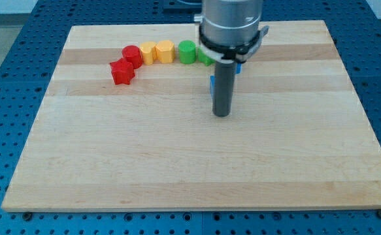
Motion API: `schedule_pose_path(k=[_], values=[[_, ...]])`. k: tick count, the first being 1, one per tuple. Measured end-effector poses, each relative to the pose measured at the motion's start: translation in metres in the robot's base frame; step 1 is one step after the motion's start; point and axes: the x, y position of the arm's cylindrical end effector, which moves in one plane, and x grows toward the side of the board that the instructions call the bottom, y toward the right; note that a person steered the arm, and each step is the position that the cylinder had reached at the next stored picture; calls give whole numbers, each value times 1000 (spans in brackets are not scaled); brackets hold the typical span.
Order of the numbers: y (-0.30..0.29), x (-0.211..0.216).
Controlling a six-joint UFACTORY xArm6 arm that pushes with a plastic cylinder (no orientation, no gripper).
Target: Tap the left side of red star
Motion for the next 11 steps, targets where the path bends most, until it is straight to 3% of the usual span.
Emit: schedule_pose_path(k=[1,2,11], values=[[-26,-3],[-30,-49],[27,-67]])
